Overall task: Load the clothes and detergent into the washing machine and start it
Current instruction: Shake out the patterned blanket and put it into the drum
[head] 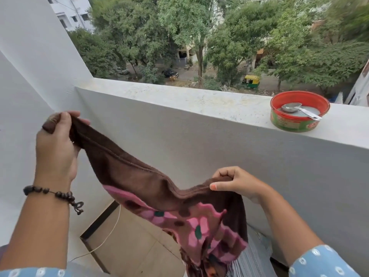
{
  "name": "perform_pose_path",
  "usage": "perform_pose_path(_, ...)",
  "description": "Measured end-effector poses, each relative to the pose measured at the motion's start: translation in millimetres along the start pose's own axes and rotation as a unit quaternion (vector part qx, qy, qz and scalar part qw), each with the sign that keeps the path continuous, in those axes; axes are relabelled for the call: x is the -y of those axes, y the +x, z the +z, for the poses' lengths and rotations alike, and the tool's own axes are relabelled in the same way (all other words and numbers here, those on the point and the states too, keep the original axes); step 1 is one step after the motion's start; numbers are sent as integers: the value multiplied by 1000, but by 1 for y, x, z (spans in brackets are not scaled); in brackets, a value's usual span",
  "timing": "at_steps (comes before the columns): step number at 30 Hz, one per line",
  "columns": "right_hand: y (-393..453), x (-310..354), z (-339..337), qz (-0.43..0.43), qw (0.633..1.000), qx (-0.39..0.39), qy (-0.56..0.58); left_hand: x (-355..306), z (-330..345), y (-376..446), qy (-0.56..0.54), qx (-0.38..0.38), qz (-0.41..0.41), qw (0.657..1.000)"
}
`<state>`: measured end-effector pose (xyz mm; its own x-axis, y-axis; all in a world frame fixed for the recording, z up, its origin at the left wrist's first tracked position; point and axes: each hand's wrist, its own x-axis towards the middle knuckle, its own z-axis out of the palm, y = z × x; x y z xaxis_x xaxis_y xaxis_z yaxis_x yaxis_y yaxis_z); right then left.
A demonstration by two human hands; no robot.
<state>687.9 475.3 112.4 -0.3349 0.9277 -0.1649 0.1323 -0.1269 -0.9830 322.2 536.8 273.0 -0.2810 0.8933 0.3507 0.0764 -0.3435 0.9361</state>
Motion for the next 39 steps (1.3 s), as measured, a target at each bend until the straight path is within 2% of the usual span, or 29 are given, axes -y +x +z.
perform_pose_path(4,-1,52,10,-96,994,-3,50,11,36,-40,35,115,-22,992)
perform_pose_path(7,-3,80,18,-154,985,-37,67,14,61,-69,6,165,-68,984)
perform_pose_path(10,-5,100,26,-194,975,-60,87,25,80,-90,30,214,-56,975)
perform_pose_path(12,-9,113,31,-228,967,-63,98,33,86,-99,108,310,-41,944)
perform_pose_path(14,-13,124,34,-254,959,-48,115,38,93,-107,177,401,-52,898)
perform_pose_path(17,-18,134,33,-266,955,-31,126,45,106,-115,197,472,-85,855)
perform_pose_path(20,-19,134,29,-262,960,-35,92,49,114,-116,155,476,-87,862)
perform_pose_path(25,-22,121,15,-224,967,-84,90,51,101,-101,165,352,-30,921)
perform_pose_path(28,-22,116,10,-213,966,-97,109,51,92,-94,144,325,-49,933)
perform_pose_path(33,-14,119,23,-204,973,-45,96,49,111,-106,121,399,-77,905)
perform_pose_path(37,-12,120,24,-215,972,-34,87,55,115,-107,164,435,-81,882)
perform_pose_path(39,-14,121,20,-218,968,-36,117,63,112,-107,191,458,-90,863)
